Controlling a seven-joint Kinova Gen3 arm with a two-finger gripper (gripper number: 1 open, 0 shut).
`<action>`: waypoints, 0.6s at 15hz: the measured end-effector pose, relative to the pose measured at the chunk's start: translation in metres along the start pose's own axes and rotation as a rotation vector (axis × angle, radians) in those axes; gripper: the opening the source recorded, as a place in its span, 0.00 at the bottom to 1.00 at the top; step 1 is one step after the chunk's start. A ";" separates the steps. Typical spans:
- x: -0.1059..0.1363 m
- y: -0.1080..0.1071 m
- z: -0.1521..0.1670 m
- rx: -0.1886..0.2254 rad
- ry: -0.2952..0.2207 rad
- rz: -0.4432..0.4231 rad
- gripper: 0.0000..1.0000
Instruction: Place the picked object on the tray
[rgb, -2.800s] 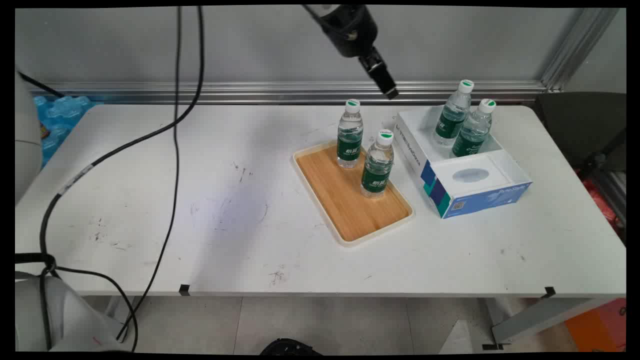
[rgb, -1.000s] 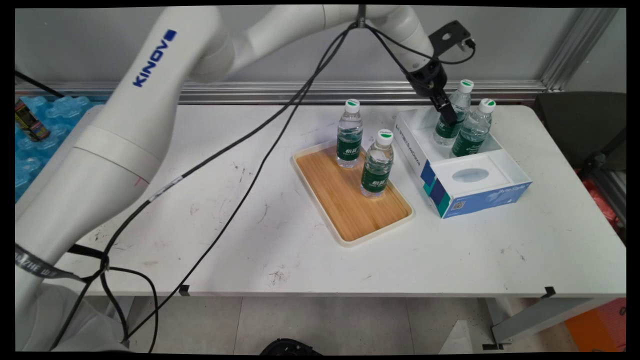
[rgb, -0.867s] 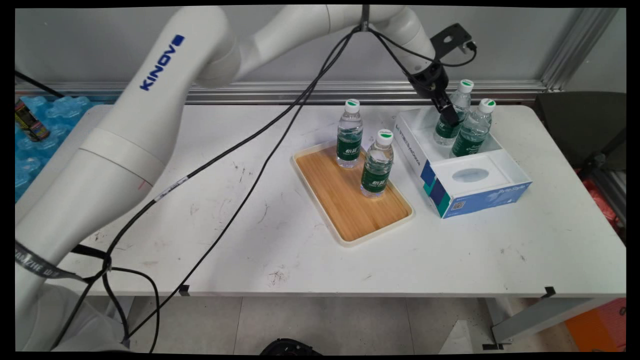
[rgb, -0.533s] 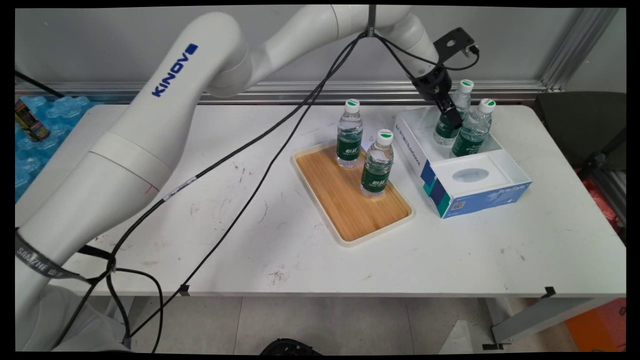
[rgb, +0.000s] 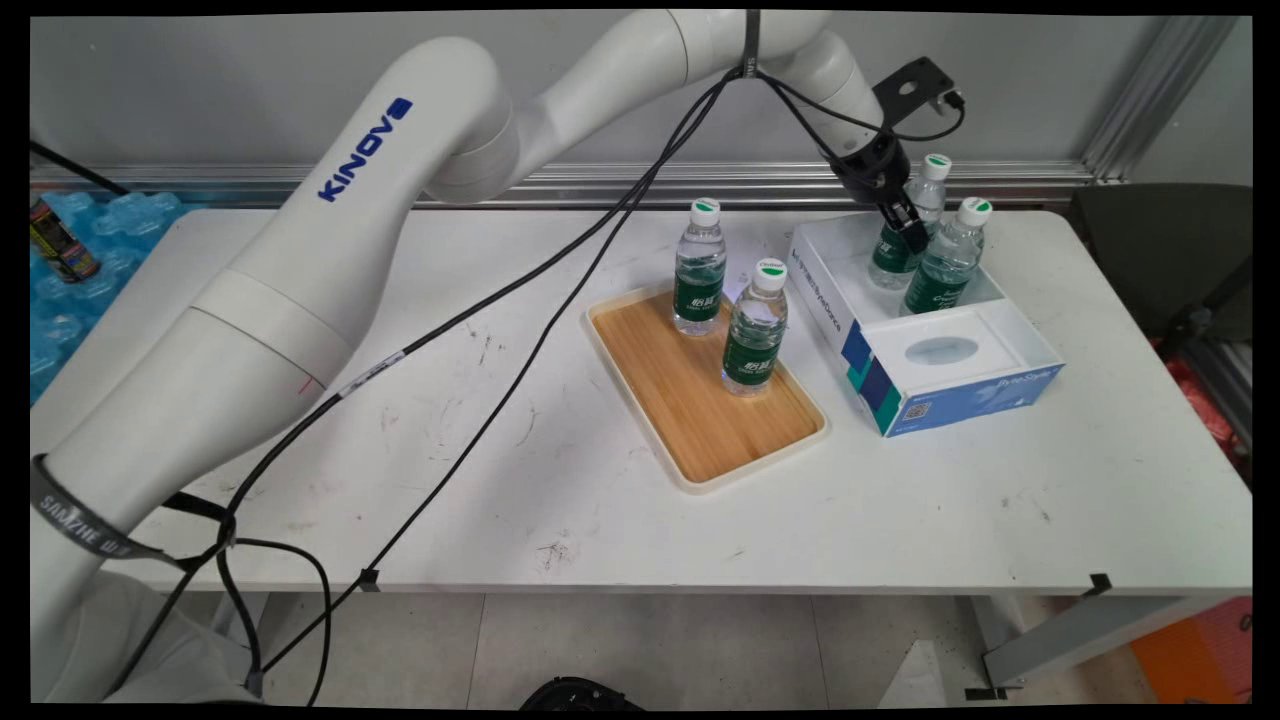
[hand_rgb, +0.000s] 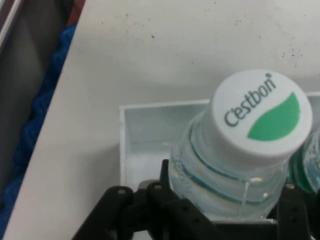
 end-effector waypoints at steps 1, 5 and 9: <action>0.001 0.000 -0.001 -0.001 0.001 0.001 0.00; 0.005 0.001 -0.011 -0.002 0.004 0.006 0.00; 0.017 0.003 -0.035 0.004 0.027 0.020 0.00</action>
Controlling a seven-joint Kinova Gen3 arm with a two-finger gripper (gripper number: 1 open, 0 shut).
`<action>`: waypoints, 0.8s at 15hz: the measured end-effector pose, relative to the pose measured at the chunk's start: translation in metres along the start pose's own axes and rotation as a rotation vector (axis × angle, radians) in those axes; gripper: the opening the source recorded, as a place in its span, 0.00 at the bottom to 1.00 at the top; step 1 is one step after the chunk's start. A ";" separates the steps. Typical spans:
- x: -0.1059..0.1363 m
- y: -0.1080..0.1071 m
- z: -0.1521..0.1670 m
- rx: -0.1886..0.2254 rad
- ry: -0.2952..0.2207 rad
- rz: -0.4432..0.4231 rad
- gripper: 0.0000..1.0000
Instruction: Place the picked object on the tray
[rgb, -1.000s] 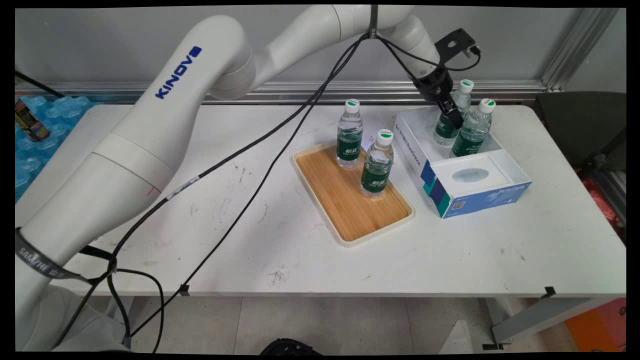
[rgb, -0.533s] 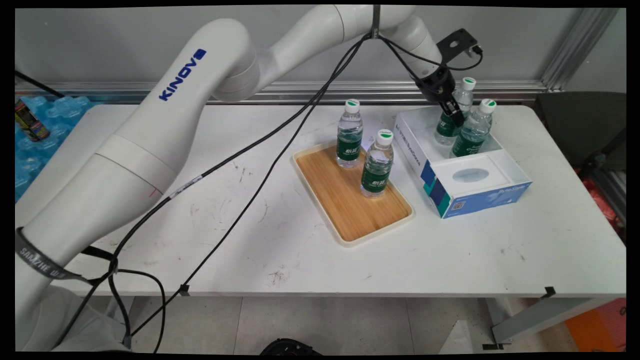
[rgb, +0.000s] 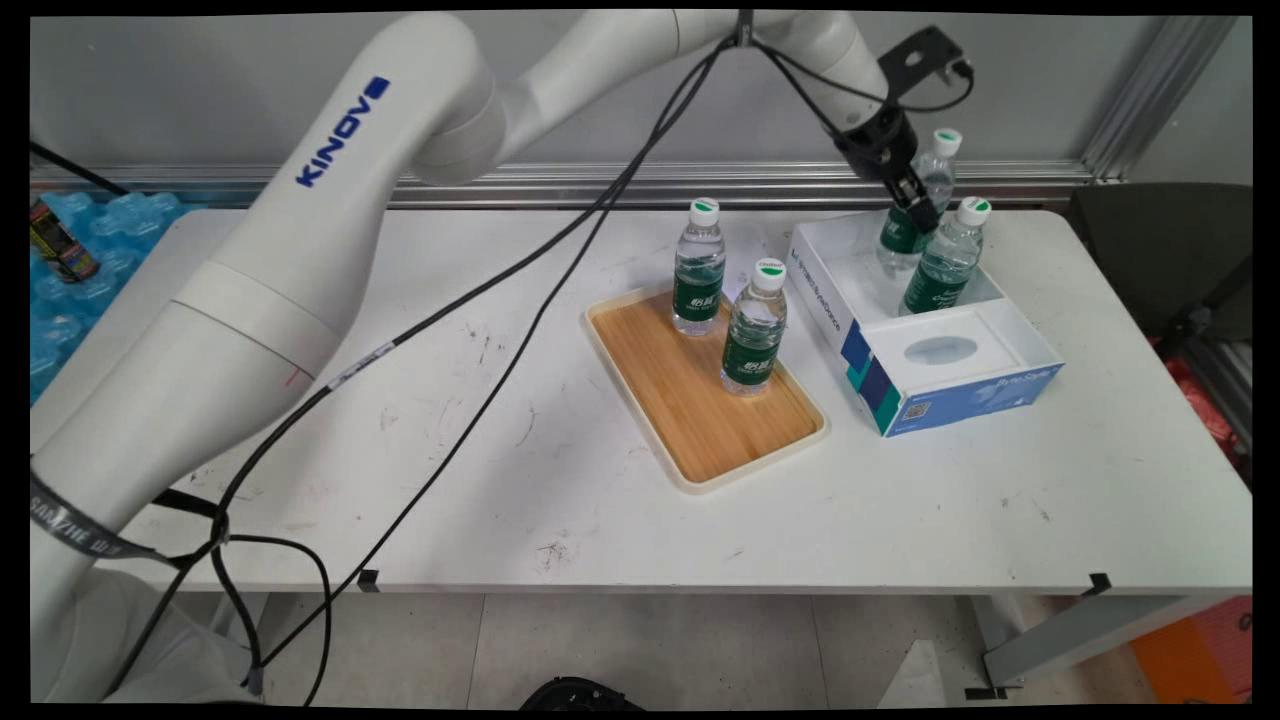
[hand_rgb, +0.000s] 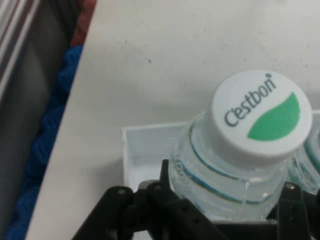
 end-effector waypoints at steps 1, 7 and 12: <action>0.003 0.000 -0.008 0.005 0.006 0.003 0.00; 0.013 -0.001 -0.068 0.051 0.045 -0.015 0.00; -0.001 0.002 -0.128 0.091 0.085 -0.062 0.00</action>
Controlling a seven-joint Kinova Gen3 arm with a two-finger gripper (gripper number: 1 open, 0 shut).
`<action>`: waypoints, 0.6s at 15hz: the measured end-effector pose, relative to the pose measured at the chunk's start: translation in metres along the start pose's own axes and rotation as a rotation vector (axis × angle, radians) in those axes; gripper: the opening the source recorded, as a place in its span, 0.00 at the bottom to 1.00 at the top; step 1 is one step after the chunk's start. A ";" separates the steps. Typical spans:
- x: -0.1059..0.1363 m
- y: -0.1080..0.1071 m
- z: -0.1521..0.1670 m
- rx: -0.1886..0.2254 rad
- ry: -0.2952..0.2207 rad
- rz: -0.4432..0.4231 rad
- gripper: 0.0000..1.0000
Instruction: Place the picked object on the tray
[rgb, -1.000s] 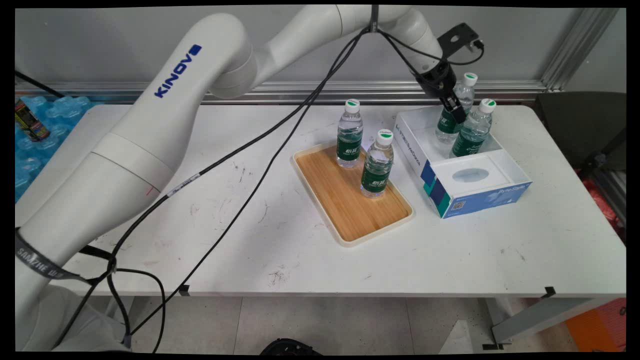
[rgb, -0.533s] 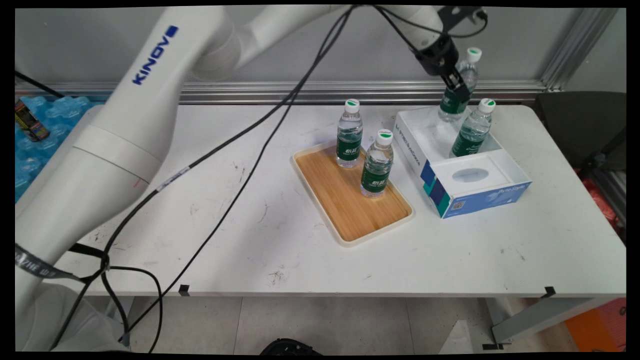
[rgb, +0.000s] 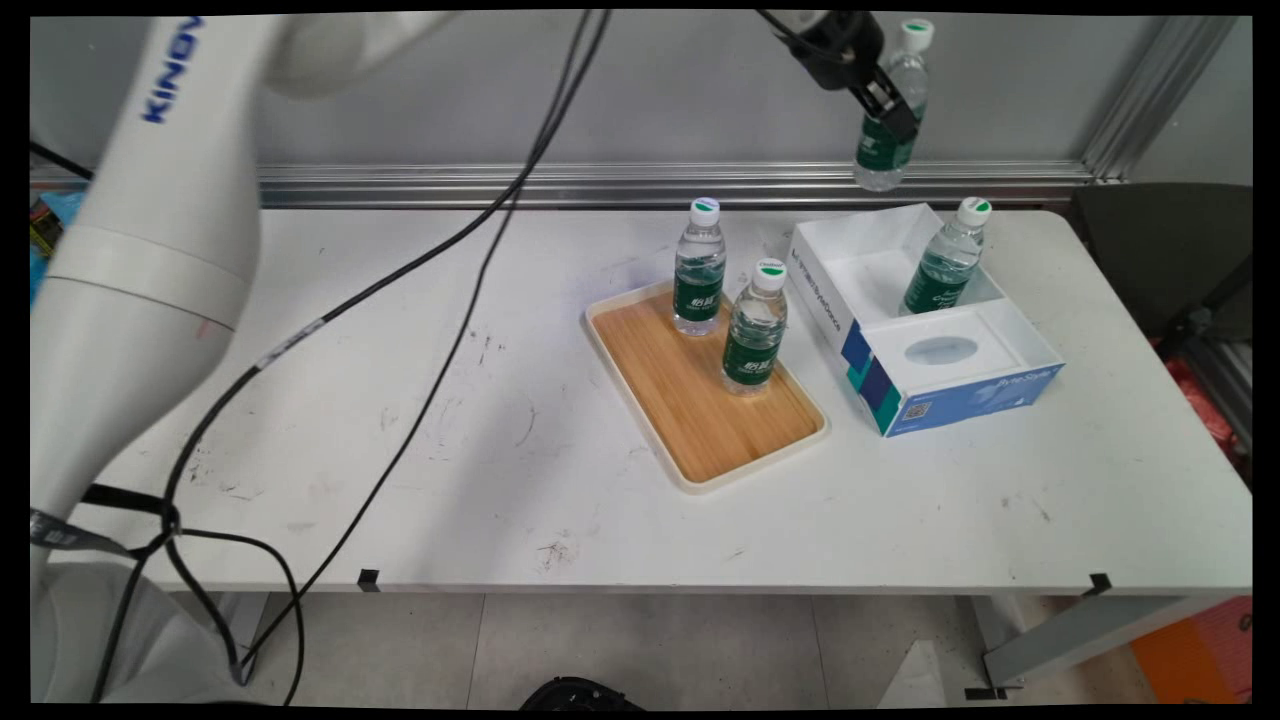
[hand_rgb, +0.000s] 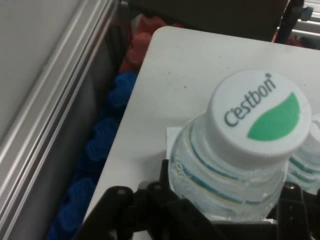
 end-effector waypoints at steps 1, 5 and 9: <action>-0.003 0.000 -0.011 0.003 0.005 -0.008 0.00; -0.019 0.003 -0.050 0.013 0.025 -0.031 0.00; -0.041 0.005 -0.093 0.029 0.036 -0.059 0.00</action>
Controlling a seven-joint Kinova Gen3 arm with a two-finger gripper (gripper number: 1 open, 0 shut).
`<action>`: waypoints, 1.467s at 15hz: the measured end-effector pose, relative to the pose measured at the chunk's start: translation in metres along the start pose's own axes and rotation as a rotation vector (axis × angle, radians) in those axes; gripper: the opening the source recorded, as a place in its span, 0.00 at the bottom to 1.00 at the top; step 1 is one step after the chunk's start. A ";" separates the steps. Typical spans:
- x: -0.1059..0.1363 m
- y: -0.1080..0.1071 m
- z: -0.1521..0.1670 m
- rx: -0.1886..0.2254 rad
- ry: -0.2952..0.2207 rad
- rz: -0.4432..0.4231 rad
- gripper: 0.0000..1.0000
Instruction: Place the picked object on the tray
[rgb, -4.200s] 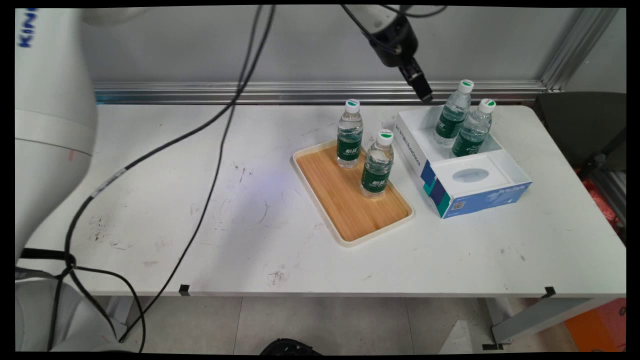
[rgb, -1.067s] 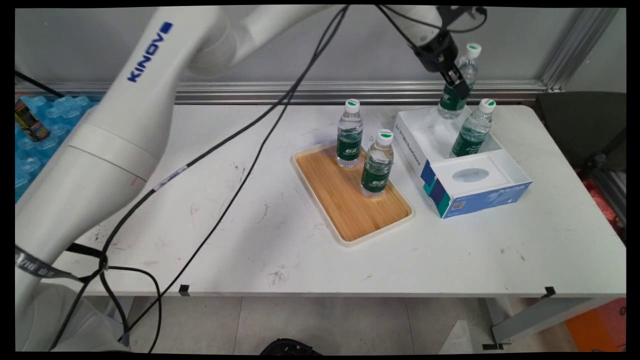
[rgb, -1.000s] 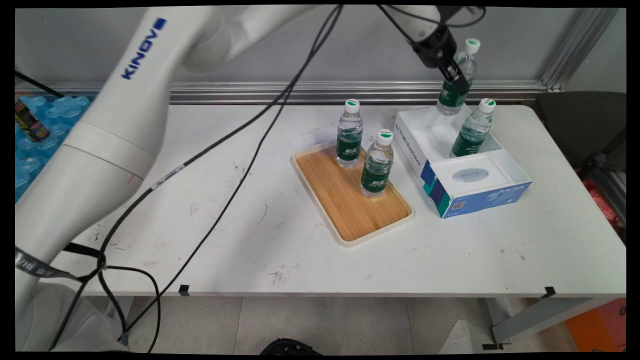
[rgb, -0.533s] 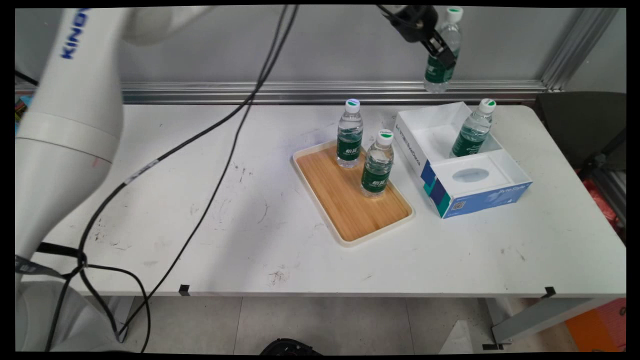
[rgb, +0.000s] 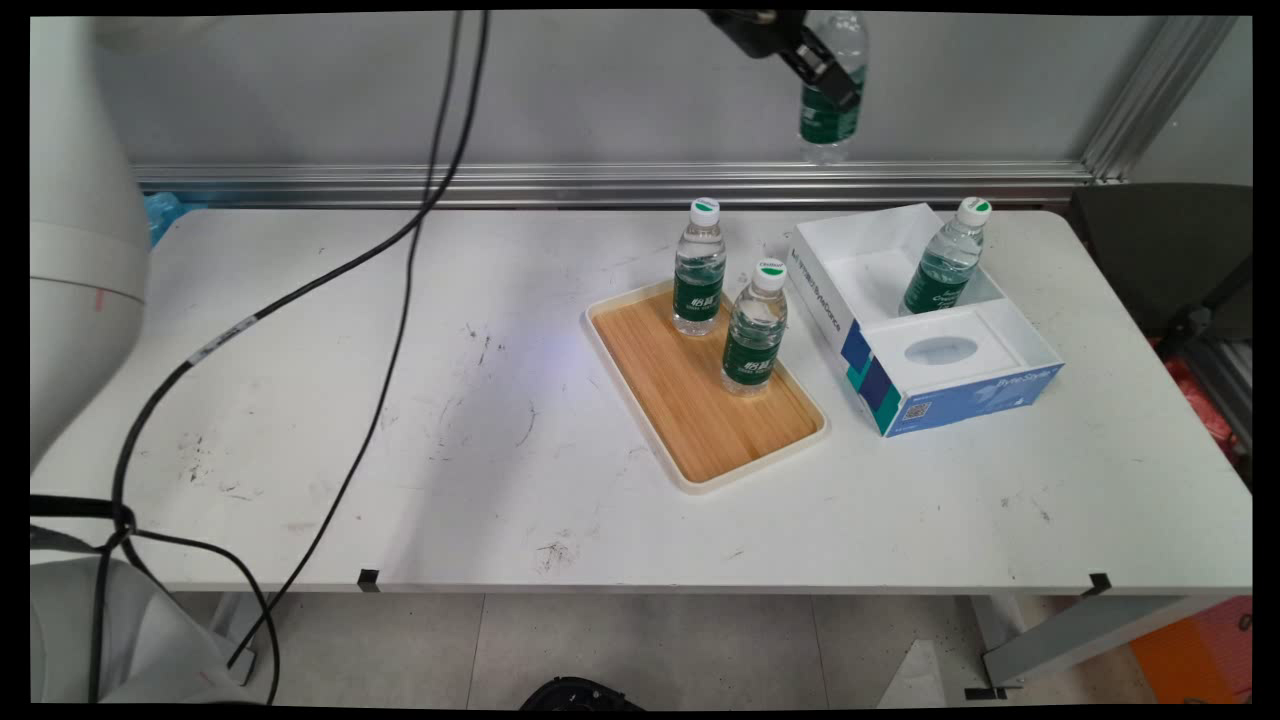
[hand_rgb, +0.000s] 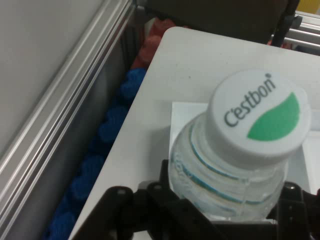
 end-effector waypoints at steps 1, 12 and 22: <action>-0.006 0.000 -0.011 0.005 -0.001 -0.011 0.00; -0.063 0.016 -0.124 0.021 -0.076 -0.138 0.00; -0.113 0.024 -0.186 0.000 -0.169 -0.168 0.00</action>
